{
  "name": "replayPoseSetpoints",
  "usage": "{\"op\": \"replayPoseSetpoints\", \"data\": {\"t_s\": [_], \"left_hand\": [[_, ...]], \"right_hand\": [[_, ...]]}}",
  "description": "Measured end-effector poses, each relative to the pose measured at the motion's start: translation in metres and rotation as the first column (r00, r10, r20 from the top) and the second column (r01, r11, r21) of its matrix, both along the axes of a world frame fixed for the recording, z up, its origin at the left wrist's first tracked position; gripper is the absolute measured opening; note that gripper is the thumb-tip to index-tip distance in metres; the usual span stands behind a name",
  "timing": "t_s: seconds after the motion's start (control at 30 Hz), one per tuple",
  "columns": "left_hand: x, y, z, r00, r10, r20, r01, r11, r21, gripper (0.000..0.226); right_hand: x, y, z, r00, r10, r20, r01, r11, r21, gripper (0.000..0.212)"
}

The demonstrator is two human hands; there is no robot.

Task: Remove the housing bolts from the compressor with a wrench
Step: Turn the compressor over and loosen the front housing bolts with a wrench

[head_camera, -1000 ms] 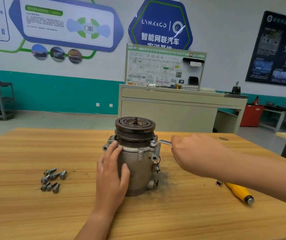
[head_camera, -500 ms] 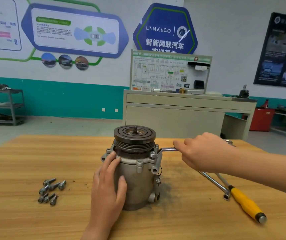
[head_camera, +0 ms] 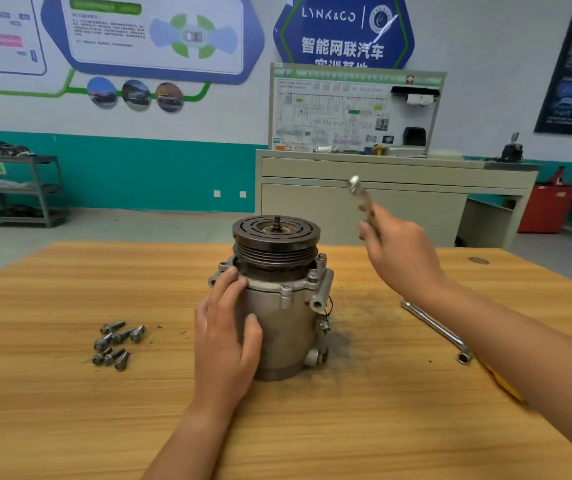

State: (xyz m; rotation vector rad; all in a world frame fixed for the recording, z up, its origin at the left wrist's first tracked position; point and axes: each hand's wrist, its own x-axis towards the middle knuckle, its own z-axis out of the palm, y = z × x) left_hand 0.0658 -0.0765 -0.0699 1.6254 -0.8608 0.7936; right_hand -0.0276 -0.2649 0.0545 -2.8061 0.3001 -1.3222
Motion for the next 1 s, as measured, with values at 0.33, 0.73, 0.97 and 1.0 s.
{"op": "replayPoseSetpoints", "data": {"t_s": [0.33, 0.73, 0.97, 1.0], "left_hand": [[-0.003, 0.003, -0.001, 1.000, -0.002, -0.005, 0.003, 1.000, 0.017, 0.047], [-0.004, 0.005, -0.001, 1.000, -0.017, -0.008, 0.017, 1.000, 0.026, 0.048], [-0.005, 0.005, -0.001, 1.000, -0.014, 0.000, 0.014, 1.000, 0.017, 0.047], [-0.006, 0.005, 0.000, 1.000, -0.013, 0.001, 0.013, 1.000, 0.020, 0.047]], "right_hand": [[-0.073, 0.052, -0.008, 0.859, -0.224, -0.461, 0.123, 0.963, -0.240, 0.027], [-0.064, 0.083, 0.024, 0.692, -0.443, -0.570, 0.135, 0.855, -0.500, 0.035], [-0.059, 0.098, 0.022, 0.628, -0.497, -0.599, 0.072, 0.804, -0.591, 0.053], [-0.060, 0.098, 0.021, 0.630, -0.503, -0.592, 0.079, 0.799, -0.596, 0.055]]}}
